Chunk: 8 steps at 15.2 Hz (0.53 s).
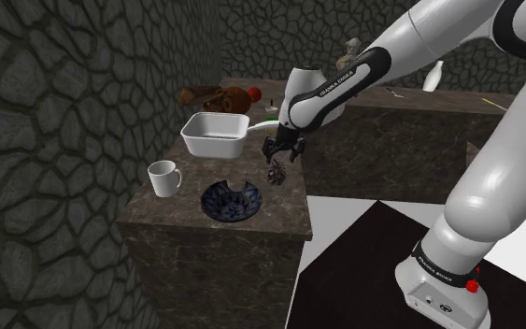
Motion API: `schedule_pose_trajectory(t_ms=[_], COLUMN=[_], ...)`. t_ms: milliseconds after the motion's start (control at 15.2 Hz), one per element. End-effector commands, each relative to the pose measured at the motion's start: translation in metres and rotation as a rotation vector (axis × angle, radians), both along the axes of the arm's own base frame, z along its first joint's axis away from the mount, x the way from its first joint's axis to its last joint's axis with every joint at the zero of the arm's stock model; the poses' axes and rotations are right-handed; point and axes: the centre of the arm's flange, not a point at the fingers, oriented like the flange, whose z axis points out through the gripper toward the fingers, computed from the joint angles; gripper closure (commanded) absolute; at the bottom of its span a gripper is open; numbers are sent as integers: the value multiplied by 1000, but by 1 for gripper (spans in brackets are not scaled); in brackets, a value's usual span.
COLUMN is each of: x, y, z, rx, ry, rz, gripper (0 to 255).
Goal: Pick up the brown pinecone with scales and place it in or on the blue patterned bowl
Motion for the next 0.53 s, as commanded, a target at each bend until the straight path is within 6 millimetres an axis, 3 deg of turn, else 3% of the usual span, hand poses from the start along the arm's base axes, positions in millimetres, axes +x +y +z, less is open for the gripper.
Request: schedule_pose_trajectory(t_ms=[0,264,462], x=[4,7,8], y=[0,1,1], z=[-10,-31,-34], rx=[0,0,0], ry=[-2,-2,-2], rz=[-3,-3,-3], gripper=[0,0,0])
